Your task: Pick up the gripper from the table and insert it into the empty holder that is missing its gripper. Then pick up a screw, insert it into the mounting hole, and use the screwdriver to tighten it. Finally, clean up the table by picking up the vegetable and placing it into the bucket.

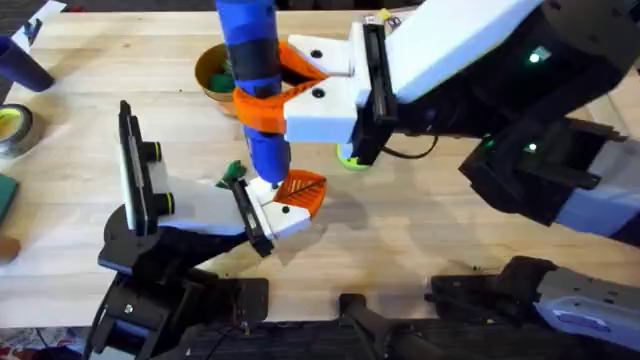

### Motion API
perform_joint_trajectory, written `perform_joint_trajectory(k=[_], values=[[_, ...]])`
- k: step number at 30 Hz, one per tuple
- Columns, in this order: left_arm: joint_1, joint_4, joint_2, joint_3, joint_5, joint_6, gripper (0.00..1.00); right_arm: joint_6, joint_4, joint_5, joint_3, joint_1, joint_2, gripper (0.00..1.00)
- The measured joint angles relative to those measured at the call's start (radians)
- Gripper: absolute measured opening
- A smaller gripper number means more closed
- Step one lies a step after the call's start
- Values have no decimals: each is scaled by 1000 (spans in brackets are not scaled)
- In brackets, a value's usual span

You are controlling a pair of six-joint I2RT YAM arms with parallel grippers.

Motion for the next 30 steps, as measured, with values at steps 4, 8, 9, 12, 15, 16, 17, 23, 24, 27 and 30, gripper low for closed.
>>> perform_joint_trajectory(k=[4,8,9,12,15,16,17,23,24,27,30], values=[[0,0,0,0,0,0,16,0,0,0,0,0,0,46],[0,0,0,0,0,0,16,0,0,0,0,0,0,45],[0,0,0,0,0,0,16,0,0,0,0,0,0,44],[0,0,0,0,0,0,16,0,0,0,0,0,0,45],[0,0,0,0,0,0,16,0,3,0,0,0,6,46],[0,0,0,0,0,0,16,0,5,1,0,0,11,46],[0,0,0,0,0,0,16,0,7,1,0,0,18,46],[0,-1,0,0,1,-7,16,4,22,1,0,1,35,44],[0,-1,0,0,0,-7,16,4,22,2,0,1,35,44],[0,-1,0,0,0,-7,16,5,21,4,0,-1,35,46],[0,-1,0,0,1,-8,16,4,21,2,0,0,35,46]])
